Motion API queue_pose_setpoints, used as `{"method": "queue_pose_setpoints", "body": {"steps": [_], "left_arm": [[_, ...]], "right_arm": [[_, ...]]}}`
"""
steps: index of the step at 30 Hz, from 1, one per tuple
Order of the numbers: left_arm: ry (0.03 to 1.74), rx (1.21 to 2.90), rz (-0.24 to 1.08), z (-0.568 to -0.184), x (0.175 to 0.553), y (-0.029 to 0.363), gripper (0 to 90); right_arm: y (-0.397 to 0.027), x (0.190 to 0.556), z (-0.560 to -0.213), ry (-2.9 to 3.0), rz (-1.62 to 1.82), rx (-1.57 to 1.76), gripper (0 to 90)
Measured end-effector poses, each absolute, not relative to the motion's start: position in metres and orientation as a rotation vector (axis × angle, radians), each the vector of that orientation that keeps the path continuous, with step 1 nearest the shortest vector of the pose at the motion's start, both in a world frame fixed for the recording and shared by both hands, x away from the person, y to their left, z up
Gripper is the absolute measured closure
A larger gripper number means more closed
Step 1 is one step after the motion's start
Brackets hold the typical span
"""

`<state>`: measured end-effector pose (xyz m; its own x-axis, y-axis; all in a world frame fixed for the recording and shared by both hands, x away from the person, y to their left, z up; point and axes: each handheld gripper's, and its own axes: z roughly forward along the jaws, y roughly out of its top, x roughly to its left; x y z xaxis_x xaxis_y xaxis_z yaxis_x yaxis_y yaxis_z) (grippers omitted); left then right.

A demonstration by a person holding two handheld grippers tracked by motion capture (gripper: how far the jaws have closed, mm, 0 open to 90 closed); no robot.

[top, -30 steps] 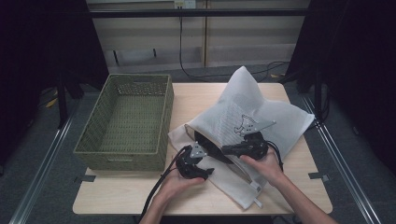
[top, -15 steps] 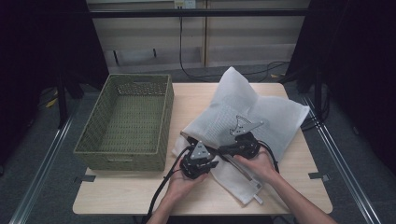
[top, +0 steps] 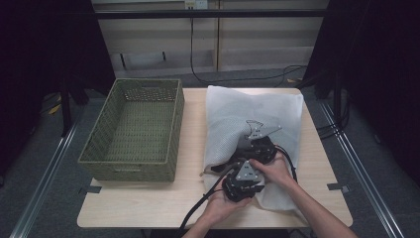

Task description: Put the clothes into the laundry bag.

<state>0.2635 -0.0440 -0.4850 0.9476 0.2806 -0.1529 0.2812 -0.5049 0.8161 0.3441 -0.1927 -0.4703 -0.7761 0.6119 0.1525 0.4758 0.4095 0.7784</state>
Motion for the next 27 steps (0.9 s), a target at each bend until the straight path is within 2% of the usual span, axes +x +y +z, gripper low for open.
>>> {"method": "queue_pose_setpoints", "body": {"steps": [1,2,4,6,9,11,14,20,22,25,27], "left_arm": [[0.403,2.100,-0.015,-0.486,0.264,-0.040,75.2],[0.400,2.096,0.008,-0.484,0.265,-0.034,64.3],[0.417,2.071,0.049,-0.479,0.265,-0.016,51.2],[0.434,2.038,0.066,-0.473,0.268,0.006,49.0],[0.449,2.029,0.110,-0.464,0.272,0.033,51.3],[0.481,2.018,0.141,-0.462,0.277,0.047,53.7],[0.545,2.045,0.267,-0.460,0.282,0.063,54.0],[0.545,2.164,0.219,-0.473,0.285,0.060,62.1],[0.547,2.171,0.250,-0.476,0.285,0.057,64.3],[0.481,2.097,0.195,-0.469,0.280,0.058,66.6],[0.466,2.068,0.228,-0.461,0.277,0.060,69.7]], "right_arm": [[-0.193,0.342,-0.471,2.509,1.294,0.975,88.8],[-0.194,0.340,-0.472,2.522,1.289,0.969,88.7],[-0.198,0.336,-0.474,2.544,1.278,0.959,87.7],[-0.204,0.331,-0.475,2.551,1.280,0.966,85.4],[-0.208,0.324,-0.473,2.553,1.285,0.970,82.2],[-0.209,0.320,-0.471,2.558,1.269,0.962,85.8],[-0.214,0.314,-0.471,2.566,1.231,0.968,90.0],[-0.227,0.304,-0.468,2.568,1.244,0.981,90.0],[-0.228,0.300,-0.463,2.578,1.266,0.969,90.0],[-0.232,0.287,-0.456,2.585,1.313,0.938,90.0],[-0.238,0.276,-0.453,2.588,1.335,0.918,90.0]]}}
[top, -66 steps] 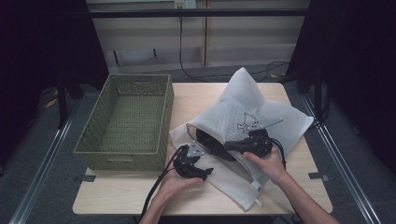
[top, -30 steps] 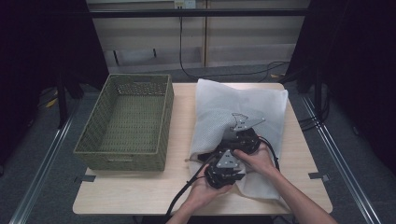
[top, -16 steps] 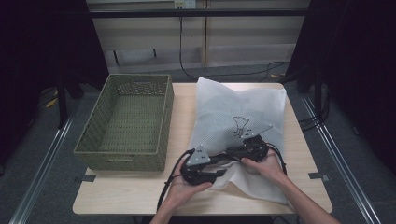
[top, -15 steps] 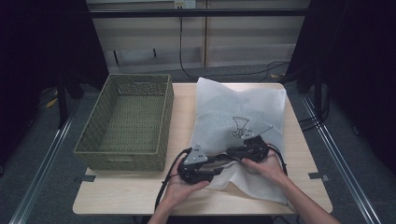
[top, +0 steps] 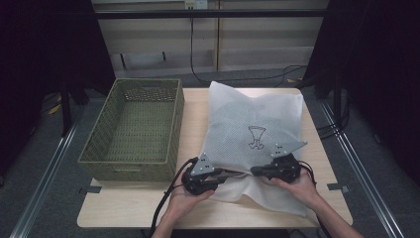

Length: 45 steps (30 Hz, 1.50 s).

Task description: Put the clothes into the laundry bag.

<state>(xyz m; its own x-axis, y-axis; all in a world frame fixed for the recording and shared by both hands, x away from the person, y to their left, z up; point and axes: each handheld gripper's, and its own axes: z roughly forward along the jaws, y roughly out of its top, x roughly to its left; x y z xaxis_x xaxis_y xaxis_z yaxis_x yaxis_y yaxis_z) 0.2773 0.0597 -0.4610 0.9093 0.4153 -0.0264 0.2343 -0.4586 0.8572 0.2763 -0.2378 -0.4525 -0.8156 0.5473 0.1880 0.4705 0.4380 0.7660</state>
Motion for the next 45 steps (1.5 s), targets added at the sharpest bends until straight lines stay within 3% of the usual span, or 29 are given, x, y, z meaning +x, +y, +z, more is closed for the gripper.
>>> {"method": "queue_pose_setpoints", "body": {"steps": [4,10,13,17,21,25,35,40,45], "left_arm": [[0.472,1.990,0.263,-0.451,0.280,0.068,70.9],[0.429,2.200,0.145,-0.480,0.282,0.039,67.5],[0.422,2.294,0.168,-0.493,0.281,0.032,67.2],[0.434,2.274,0.134,-0.502,0.291,0.031,69.9],[0.452,2.284,0.279,-0.502,0.295,0.029,74.1],[0.498,2.281,0.180,-0.502,0.310,0.034,76.1],[0.497,2.273,0.140,-0.502,0.301,0.031,76.7],[0.467,2.278,0.168,-0.499,0.297,0.034,71.9],[0.488,2.256,0.143,-0.498,0.298,0.042,76.3]], "right_arm": [[-0.250,0.264,-0.457,2.602,1.275,0.944,90.0],[-0.257,0.269,-0.477,2.657,1.191,1.002,90.0],[-0.256,0.275,-0.483,2.676,1.154,1.007,90.0],[-0.252,0.282,-0.490,2.669,1.075,1.043,90.0],[-0.247,0.293,-0.492,2.634,1.043,1.065,90.0],[-0.240,0.304,-0.493,2.572,0.981,1.047,90.0],[-0.228,0.325,-0.496,2.503,0.948,1.021,89.7],[-0.240,0.317,-0.495,2.541,1.043,1.083,86.5],[-0.254,0.293,-0.491,2.570,1.083,1.065,85.2]]}}
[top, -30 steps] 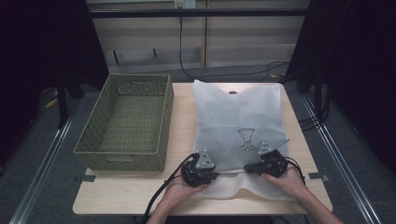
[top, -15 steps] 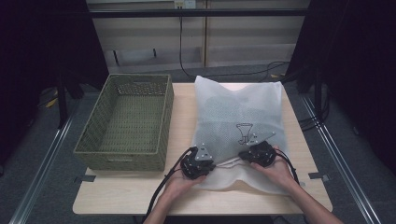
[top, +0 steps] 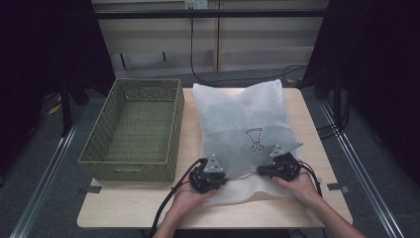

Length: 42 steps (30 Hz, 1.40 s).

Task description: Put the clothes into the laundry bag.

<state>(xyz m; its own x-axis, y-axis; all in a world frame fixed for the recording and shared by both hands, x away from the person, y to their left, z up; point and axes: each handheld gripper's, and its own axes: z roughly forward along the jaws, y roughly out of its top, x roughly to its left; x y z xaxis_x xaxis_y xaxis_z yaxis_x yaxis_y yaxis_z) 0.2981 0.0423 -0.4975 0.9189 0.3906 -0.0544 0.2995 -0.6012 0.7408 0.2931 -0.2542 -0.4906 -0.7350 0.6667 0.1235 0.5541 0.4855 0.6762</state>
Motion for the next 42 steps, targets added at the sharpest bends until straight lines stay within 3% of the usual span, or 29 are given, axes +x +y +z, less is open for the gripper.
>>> {"method": "queue_pose_setpoints", "body": {"steps": [10,15,19,23,25,33,36,42], "left_arm": [[0.468,2.136,0.142,-0.477,0.284,0.062,66.5],[0.512,2.043,0.209,-0.468,0.276,0.077,58.4],[0.568,2.000,0.255,-0.468,0.270,0.088,43.7],[0.614,1.945,0.298,-0.463,0.260,0.099,27.7],[0.632,1.897,0.290,-0.459,0.256,0.106,24.5],[0.670,1.873,0.449,-0.450,0.237,0.132,17.0],[0.704,1.835,0.402,-0.449,0.233,0.145,14.9],[0.749,1.770,0.476,-0.442,0.221,0.165,14.5]], "right_arm": [[-0.274,0.271,-0.471,2.497,1.288,1.091,81.2],[-0.287,0.261,-0.456,2.338,1.395,1.129,70.5],[-0.295,0.247,-0.449,2.242,1.429,1.148,63.2],[-0.301,0.231,-0.441,2.190,1.475,1.128,62.2],[-0.302,0.224,-0.439,2.158,1.483,1.126,56.8],[-0.316,0.203,-0.438,2.063,1.501,1.178,45.8],[-0.326,0.197,-0.441,2.011,1.500,1.229,40.0],[-0.333,0.182,-0.444,1.973,1.468,1.279,31.4]]}}
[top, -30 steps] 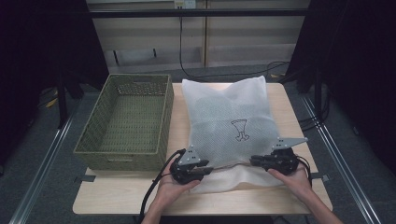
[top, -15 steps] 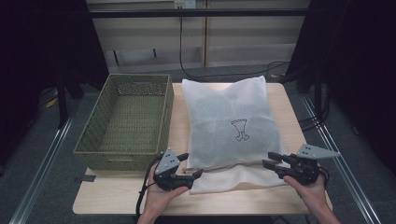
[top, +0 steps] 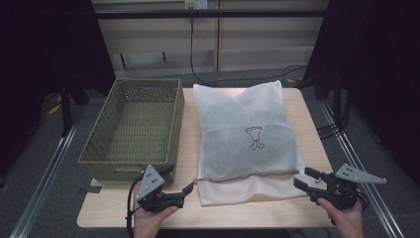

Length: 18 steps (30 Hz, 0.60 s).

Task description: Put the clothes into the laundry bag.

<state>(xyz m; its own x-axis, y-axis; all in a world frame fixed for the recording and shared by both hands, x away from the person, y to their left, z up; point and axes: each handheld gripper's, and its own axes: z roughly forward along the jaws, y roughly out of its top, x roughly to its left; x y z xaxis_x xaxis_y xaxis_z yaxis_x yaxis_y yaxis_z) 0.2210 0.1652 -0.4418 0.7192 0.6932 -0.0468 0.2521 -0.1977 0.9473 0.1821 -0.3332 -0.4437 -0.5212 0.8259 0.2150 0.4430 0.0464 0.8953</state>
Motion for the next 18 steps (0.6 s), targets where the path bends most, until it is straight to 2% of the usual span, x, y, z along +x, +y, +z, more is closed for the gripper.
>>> {"method": "queue_pose_setpoints", "body": {"steps": [5,7,18], "left_arm": [[0.798,1.715,0.484,-0.441,0.216,0.184,14.5],[0.822,1.712,0.534,-0.442,0.214,0.189,14.5],[0.868,1.691,0.536,-0.452,0.201,0.203,13.4]], "right_arm": [[-0.342,0.168,-0.444,1.928,1.437,1.287,28.5],[-0.344,0.167,-0.445,1.910,1.428,1.314,26.8],[-0.345,0.176,-0.450,1.986,1.408,1.332,27.9]]}}
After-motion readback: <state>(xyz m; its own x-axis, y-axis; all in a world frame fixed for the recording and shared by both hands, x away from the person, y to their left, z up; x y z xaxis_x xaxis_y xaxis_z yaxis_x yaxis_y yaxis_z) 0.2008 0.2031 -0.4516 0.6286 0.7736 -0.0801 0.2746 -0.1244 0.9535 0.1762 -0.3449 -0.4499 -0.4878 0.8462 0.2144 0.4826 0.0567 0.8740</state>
